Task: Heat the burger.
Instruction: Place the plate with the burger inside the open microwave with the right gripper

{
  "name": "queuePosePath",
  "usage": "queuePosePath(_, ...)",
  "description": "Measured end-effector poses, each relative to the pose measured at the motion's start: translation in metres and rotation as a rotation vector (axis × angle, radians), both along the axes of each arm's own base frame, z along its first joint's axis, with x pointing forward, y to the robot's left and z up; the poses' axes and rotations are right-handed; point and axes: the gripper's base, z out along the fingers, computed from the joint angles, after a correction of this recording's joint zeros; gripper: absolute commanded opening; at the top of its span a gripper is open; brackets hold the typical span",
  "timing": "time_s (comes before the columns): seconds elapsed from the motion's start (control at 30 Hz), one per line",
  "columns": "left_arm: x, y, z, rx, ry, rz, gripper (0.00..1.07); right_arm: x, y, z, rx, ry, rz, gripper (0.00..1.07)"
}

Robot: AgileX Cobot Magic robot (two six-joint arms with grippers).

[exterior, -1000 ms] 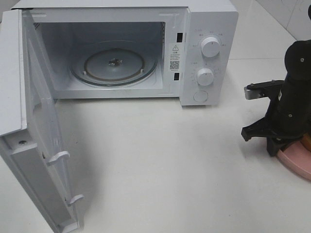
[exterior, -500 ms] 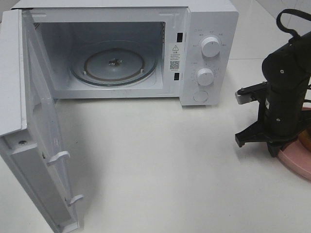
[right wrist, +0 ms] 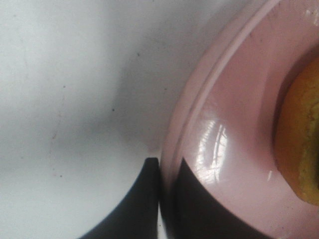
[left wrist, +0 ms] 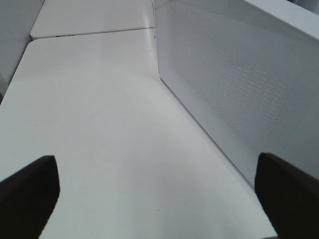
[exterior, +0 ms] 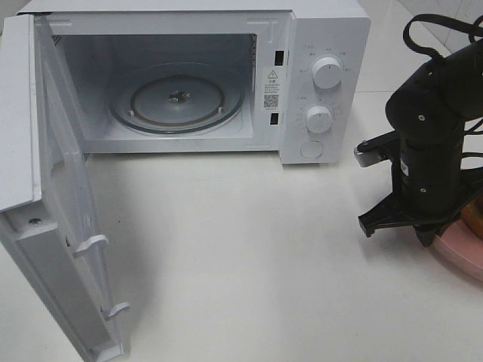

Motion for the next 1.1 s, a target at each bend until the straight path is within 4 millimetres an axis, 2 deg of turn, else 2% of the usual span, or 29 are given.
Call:
queuePosePath(0.1, 0.0, 0.0, 0.0, 0.0, 0.0, 0.0, 1.02, -0.002, 0.0, 0.002, 0.0, -0.003, 0.003, 0.0)
queuePosePath(0.17, 0.0, 0.0, 0.0, 0.0, 0.0, 0.0, 1.02, -0.016, 0.0, 0.006, -0.008, 0.003, 0.014, 0.0)
queuePosePath(0.27, 0.0, 0.0, 0.0, 0.0, 0.0, 0.0, 1.02, -0.02, -0.001, 0.007, -0.011, 0.005, 0.009, 0.0)
queuePosePath(0.33, 0.0, 0.0, 0.0, 0.0, 0.0, 0.0, 1.02, -0.034, -0.001, 0.013, -0.011, 0.005, 0.012, 0.0)
queuePosePath(0.57, 0.0, 0.0, 0.0, 0.0, 0.0, 0.0, 1.02, -0.05, 0.002, 0.022, -0.017, -0.001, 0.045, 0.0)
queuePosePath(0.67, 0.0, 0.0, 0.0, 0.0, 0.0, 0.0, 1.02, -0.061, 0.007, 0.028, -0.024, -0.006, 0.065, 0.0)
queuePosePath(0.9, 0.0, 0.0, 0.0, 0.0, 0.0, 0.0, 1.02, -0.075, 0.014, 0.039, -0.048, -0.016, 0.112, 0.0)
queuePosePath(1.1, 0.0, 0.0, 0.0, 0.0, 0.0, 0.0, 1.02, -0.091, 0.028, 0.057, -0.064, -0.053, 0.187, 0.0)
